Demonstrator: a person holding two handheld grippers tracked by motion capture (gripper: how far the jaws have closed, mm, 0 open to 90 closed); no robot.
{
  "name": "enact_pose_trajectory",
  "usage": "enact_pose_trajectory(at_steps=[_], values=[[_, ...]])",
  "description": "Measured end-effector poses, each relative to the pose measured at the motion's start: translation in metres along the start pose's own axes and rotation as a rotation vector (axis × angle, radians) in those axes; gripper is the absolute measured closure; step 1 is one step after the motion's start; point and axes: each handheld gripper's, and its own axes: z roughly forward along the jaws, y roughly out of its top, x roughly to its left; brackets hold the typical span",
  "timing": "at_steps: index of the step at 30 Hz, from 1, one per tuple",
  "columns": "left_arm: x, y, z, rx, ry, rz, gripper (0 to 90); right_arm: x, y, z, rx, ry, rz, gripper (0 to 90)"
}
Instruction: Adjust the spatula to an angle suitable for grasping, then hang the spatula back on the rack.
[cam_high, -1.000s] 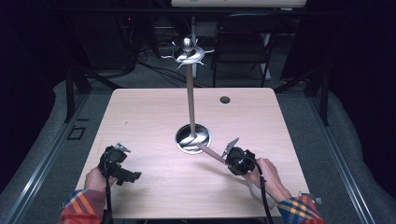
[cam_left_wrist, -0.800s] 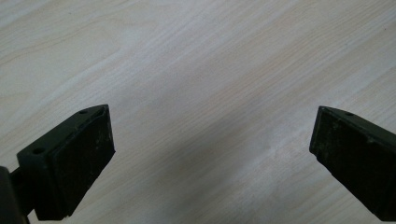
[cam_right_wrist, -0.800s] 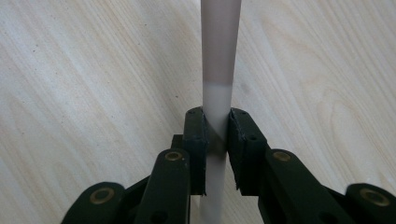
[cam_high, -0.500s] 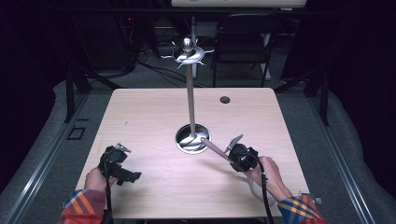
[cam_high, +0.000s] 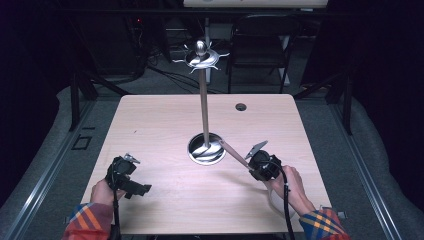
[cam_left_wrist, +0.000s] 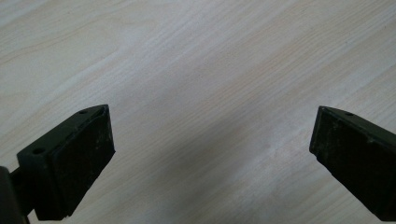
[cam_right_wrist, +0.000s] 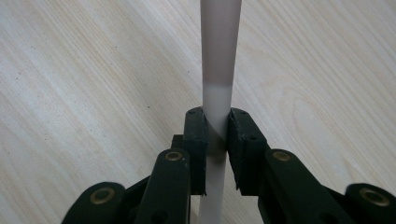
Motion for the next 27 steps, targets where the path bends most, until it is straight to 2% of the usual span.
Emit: enact_pose_trajectory(at_steps=[7, 10, 14, 18, 27], values=[[0.000, 0.000, 0.000, 0.000, 0.001, 0.001, 0.0, -0.001, -0.001, -0.005, -0.024, -0.006, 0.004, 78.2], [0.000, 0.000, 0.000, 0.002, -0.001, 0.001, 0.0, -0.003, -0.001, -0.011, -0.037, -0.023, 0.008, 78.2], [-0.001, 0.000, 0.000, 0.003, -0.001, 0.001, 0.0, -0.009, -0.002, -0.023, -0.084, -0.036, 0.031, 78.3], [-0.001, 0.000, 0.001, 0.001, 0.000, 0.000, 0.0, -0.012, -0.003, -0.028, -0.109, -0.044, 0.043, 78.3], [-0.001, 0.000, 0.001, 0.008, -0.005, 0.002, 0.0, -0.013, -0.002, -0.031, -0.133, -0.043, 0.051, 78.2]])
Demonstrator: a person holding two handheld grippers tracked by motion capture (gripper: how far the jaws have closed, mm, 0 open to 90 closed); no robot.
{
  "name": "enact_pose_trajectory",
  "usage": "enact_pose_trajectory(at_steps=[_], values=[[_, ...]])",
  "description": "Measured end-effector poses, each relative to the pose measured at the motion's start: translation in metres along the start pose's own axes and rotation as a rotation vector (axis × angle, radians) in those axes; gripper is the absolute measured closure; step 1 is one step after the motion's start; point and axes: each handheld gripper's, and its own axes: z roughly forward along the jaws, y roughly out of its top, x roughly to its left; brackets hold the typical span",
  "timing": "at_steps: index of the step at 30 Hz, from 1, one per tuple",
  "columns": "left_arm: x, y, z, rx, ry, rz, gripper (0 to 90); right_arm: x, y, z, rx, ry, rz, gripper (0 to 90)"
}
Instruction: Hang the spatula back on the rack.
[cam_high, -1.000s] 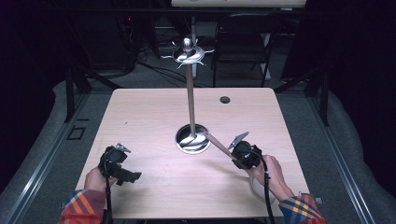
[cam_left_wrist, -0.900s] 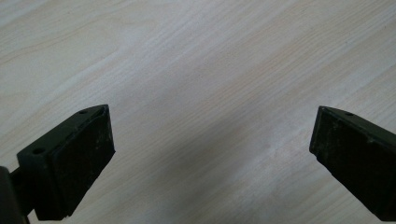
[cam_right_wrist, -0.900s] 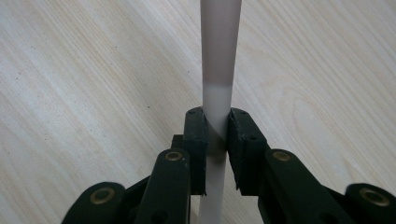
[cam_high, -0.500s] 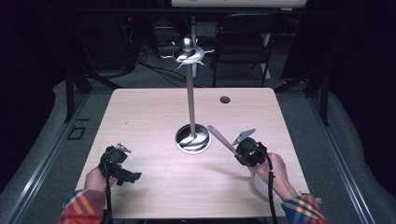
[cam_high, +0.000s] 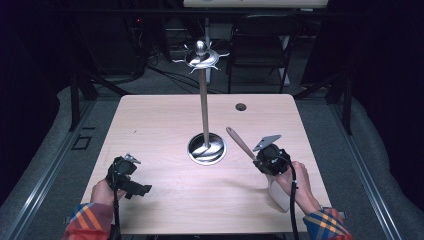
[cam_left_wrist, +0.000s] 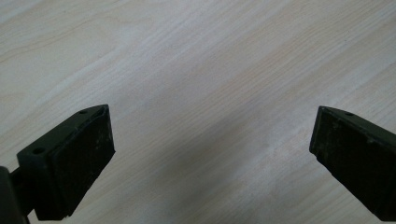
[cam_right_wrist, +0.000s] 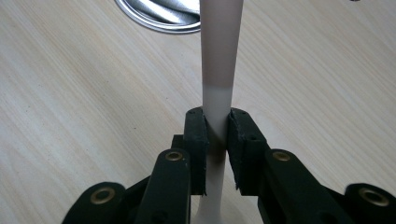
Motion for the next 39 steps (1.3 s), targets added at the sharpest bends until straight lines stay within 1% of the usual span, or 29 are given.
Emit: enact_pose_trajectory(at_steps=[1, 4, 5, 7, 8, 12, 13, 15, 23, 24, 25, 27, 29, 34, 37, 39], values=[[0.000, 0.000, 0.000, -0.001, 0.000, 0.002, 0.0, -0.001, 0.000, -0.002, -0.016, 0.003, 0.005, 78.3], [0.000, 0.000, 0.000, -0.003, 0.002, 0.000, 0.0, -0.002, 0.001, -0.005, -0.017, -0.006, 0.006, 78.3], [0.000, 0.000, 0.000, -0.003, 0.002, 0.001, 0.0, -0.003, 0.002, -0.008, -0.030, -0.008, 0.014, 78.2], [0.000, 0.000, 0.000, -0.003, 0.002, 0.000, 0.0, -0.004, 0.002, -0.010, -0.035, -0.009, 0.015, 78.2], [0.000, 0.000, 0.000, 0.001, 0.002, 0.002, 0.0, -0.004, 0.002, -0.012, -0.050, -0.017, 0.017, 78.2], [0.000, 0.001, 0.000, 0.003, 0.002, 0.005, 0.0, -0.004, 0.003, -0.015, -0.066, -0.024, 0.017, 78.3], [0.000, 0.001, 0.001, 0.004, 0.002, 0.005, 0.0, -0.005, 0.004, -0.017, -0.076, -0.035, 0.019, 78.4], [0.000, 0.001, 0.001, 0.005, 0.002, 0.006, 0.0, -0.006, 0.004, -0.019, -0.092, -0.035, 0.024, 78.4], [0.000, 0.001, 0.001, 0.004, 0.000, 0.007, 0.0, -0.008, 0.007, -0.027, -0.126, -0.036, 0.036, 78.4], [0.000, 0.001, 0.001, 0.004, 0.000, 0.006, 0.0, -0.008, 0.007, -0.028, -0.129, -0.040, 0.035, 78.4], [0.000, 0.001, 0.001, 0.004, 0.000, 0.006, 0.0, -0.008, 0.008, -0.031, -0.158, -0.057, 0.037, 78.4], [0.000, 0.001, 0.001, 0.004, 0.000, 0.006, 0.0, -0.008, 0.008, -0.032, -0.164, -0.060, 0.034, 78.4], [0.000, 0.001, 0.001, 0.006, 0.000, 0.005, 0.0, -0.010, 0.010, -0.037, -0.183, -0.050, 0.047, 78.4], [0.000, 0.001, 0.001, 0.008, -0.001, 0.005, 0.0, -0.012, 0.013, -0.038, -0.187, -0.046, 0.051, 78.4], [0.000, 0.001, 0.001, 0.009, -0.001, 0.007, 0.0, -0.014, 0.016, -0.038, -0.200, -0.031, 0.060, 78.3], [0.000, 0.001, 0.001, 0.009, -0.001, 0.007, 0.0, -0.015, 0.017, -0.038, -0.202, -0.032, 0.057, 78.3]])
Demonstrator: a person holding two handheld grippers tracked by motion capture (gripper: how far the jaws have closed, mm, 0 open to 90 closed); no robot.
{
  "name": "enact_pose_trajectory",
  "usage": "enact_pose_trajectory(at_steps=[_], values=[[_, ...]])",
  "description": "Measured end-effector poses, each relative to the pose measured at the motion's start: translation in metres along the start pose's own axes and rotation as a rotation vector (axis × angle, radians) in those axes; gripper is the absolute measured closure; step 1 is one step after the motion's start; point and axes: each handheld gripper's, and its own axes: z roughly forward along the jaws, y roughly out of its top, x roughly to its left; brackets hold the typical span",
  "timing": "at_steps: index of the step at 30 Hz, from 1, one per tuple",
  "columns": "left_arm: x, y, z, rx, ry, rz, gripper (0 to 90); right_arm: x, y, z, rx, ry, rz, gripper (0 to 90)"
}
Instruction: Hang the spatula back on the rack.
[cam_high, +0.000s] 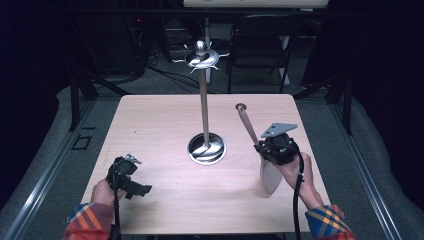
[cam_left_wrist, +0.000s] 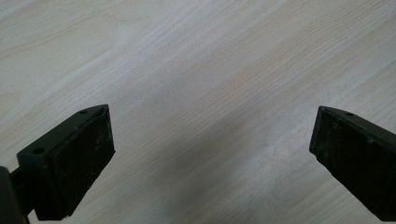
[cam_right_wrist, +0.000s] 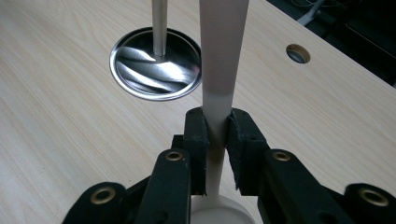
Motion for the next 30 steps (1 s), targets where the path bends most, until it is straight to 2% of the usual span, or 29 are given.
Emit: enact_pose_trajectory(at_steps=[6, 30], values=[[0.000, 0.000, 0.000, -0.002, 0.000, 0.000, 0.0, -0.001, 0.006, -0.001, -0.034, 0.021, 0.020, 78.2], [0.000, 0.000, 0.000, -0.001, -0.001, -0.002, 0.0, -0.002, 0.025, 0.001, -0.085, 0.058, 0.041, 78.2]])
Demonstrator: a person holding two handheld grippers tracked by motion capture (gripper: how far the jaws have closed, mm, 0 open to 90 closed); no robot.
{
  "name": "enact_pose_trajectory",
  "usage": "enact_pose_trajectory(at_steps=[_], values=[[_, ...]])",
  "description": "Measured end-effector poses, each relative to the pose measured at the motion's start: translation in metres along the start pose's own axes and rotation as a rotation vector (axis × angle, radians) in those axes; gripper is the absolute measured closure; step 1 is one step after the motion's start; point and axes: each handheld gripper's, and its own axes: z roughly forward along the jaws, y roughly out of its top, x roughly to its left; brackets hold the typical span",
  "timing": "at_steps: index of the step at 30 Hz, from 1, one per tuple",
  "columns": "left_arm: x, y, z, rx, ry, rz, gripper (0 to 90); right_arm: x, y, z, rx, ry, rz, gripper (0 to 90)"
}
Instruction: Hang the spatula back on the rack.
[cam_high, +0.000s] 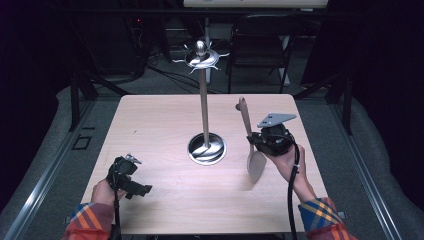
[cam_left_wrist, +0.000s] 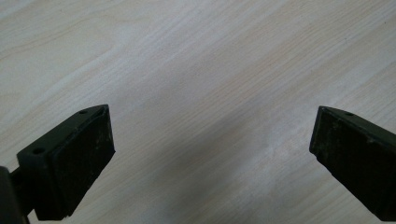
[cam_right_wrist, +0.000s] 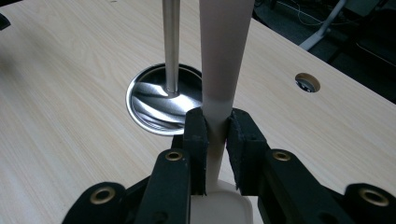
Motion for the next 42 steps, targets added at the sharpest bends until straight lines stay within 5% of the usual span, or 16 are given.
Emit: enact_pose_trajectory(at_steps=[42], values=[[0.000, 0.002, 0.001, 0.000, -0.002, 0.004, 0.0, 0.001, 0.044, -0.002, -0.036, 0.014, -0.022, 78.2]])
